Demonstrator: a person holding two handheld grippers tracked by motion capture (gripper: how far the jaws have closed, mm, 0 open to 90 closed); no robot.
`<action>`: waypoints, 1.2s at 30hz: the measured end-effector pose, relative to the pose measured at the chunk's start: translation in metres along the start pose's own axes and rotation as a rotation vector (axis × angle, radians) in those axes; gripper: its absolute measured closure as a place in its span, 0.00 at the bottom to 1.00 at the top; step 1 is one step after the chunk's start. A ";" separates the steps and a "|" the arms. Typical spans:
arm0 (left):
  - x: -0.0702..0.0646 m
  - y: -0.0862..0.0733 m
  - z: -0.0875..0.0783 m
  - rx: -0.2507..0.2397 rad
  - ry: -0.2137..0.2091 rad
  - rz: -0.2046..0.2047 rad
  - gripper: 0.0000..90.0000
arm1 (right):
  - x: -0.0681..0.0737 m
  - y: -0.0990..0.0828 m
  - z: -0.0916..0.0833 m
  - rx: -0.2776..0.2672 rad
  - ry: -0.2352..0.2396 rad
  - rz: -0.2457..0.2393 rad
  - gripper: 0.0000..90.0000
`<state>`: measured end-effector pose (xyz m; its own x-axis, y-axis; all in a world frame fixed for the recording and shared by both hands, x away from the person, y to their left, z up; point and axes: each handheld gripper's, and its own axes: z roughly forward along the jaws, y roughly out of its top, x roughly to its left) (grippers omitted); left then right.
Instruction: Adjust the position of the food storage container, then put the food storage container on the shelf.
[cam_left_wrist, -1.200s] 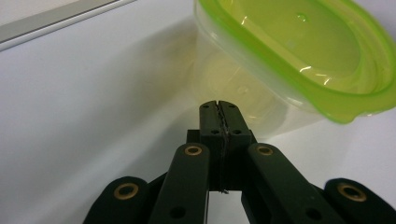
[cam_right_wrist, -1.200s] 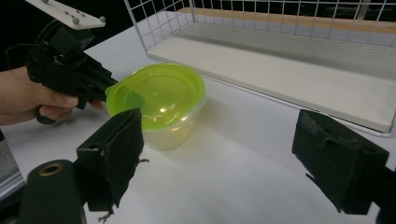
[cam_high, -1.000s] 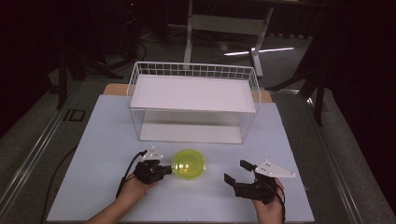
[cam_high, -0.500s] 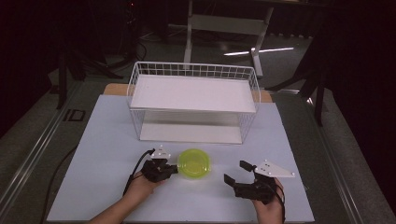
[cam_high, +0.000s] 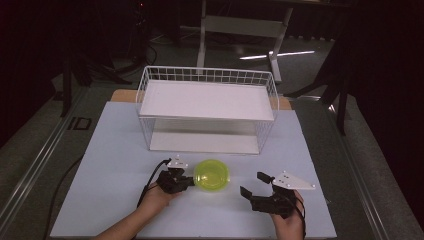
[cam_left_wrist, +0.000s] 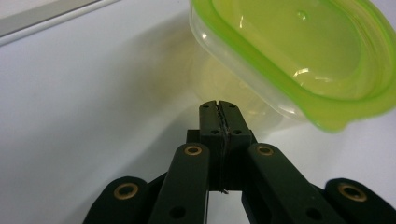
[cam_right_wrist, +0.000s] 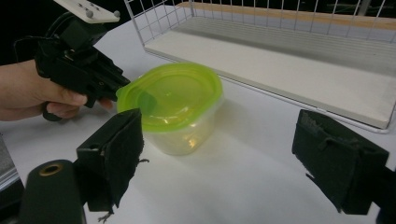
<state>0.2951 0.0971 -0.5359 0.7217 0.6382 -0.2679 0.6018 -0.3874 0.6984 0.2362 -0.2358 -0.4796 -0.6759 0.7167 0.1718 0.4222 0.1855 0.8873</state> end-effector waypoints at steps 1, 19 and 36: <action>0.000 -0.001 -0.002 0.001 -0.001 -0.002 1.00 | 0.000 0.000 0.000 0.002 0.000 -0.002 0.18; -0.006 -0.023 -0.064 -0.146 -0.061 -0.019 0.20 | 0.005 0.000 0.005 0.020 -0.002 -0.036 0.17; -0.020 0.006 -0.085 -0.168 -0.077 -0.021 0.03 | 0.030 0.016 0.005 0.041 -0.013 -0.156 0.16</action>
<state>0.2553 0.1386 -0.4694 0.7373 0.5899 -0.3292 0.5564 -0.2538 0.7912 0.2258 -0.2078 -0.4620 -0.7277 0.6854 0.0276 0.3372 0.3223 0.8845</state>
